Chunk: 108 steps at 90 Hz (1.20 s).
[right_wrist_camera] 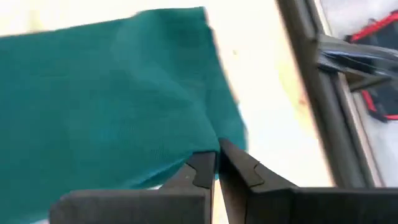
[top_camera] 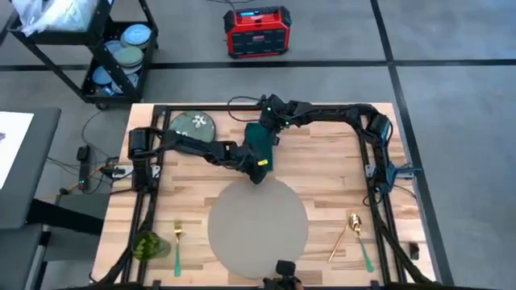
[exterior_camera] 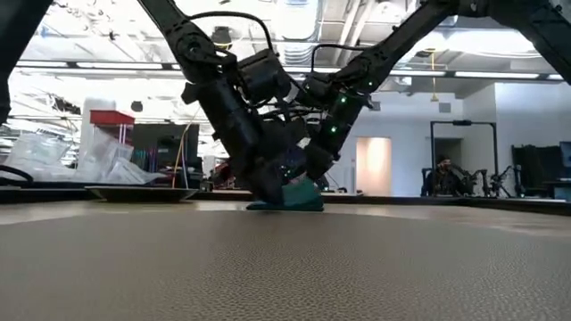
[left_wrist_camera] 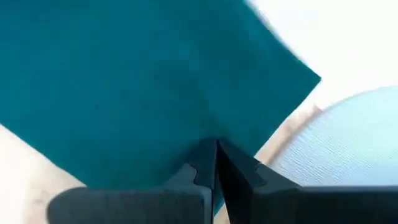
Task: Set table place
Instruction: Fold the blue table napkin
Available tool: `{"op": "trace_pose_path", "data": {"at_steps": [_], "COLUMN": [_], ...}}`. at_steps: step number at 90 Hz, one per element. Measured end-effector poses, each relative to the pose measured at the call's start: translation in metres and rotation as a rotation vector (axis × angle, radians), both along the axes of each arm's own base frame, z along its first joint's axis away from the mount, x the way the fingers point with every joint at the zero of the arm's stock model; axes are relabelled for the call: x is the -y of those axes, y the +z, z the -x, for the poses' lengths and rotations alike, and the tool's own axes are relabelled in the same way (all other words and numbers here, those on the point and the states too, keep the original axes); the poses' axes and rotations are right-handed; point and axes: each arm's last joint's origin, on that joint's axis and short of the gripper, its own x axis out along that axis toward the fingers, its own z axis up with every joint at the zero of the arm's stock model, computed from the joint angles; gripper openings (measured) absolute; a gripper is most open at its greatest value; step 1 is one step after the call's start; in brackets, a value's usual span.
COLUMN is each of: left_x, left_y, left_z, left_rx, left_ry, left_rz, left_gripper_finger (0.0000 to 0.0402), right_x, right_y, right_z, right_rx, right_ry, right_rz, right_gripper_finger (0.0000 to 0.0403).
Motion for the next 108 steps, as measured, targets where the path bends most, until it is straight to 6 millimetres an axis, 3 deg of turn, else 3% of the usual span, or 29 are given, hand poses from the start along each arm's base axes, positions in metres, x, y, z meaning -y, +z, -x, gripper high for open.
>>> {"op": "trace_pose_path", "data": {"at_steps": [20,43,75,83,91,99,108], "left_x": [0.019,0.024,0.025,0.025,0.025,0.025,0.025], "left_y": [-0.001,-0.001,-0.001,-0.001,-0.001,0.0,0.0], "left_z": [-0.002,-0.002,-0.002,-0.002,-0.002,-0.002,-0.002], "left_rx": [0.001,0.003,-0.001,-0.002,-0.002,0.001,0.0], "left_ry": [-0.019,-0.031,-0.054,-0.057,-0.056,-0.049,-0.053], "left_rz": [0.017,0.036,0.04,0.036,0.035,0.037,0.035], "left_gripper_finger": [0.0,0.0,0.0,0.0,0.0,0.0,0.0], "right_x": [0.002,-0.001,0.034,0.045,0.049,0.045,0.039], "right_y": [-0.001,-0.007,-0.007,-0.007,-0.004,0.01,0.016], "right_z": [0.003,0.013,0.038,0.045,0.051,0.049,0.044], "right_rx": [-0.013,-0.13,-0.145,-0.099,0.015,0.167,0.208], "right_ry": [0.005,0.036,-0.108,-0.152,-0.141,-0.089,-0.062], "right_rz": [-0.019,-0.061,-0.064,-0.115,-0.295,-0.467,-0.494], "right_gripper_finger": [0.0,0.0007,0.0099,0.0116,0.0124,0.0127,0.0127]}}
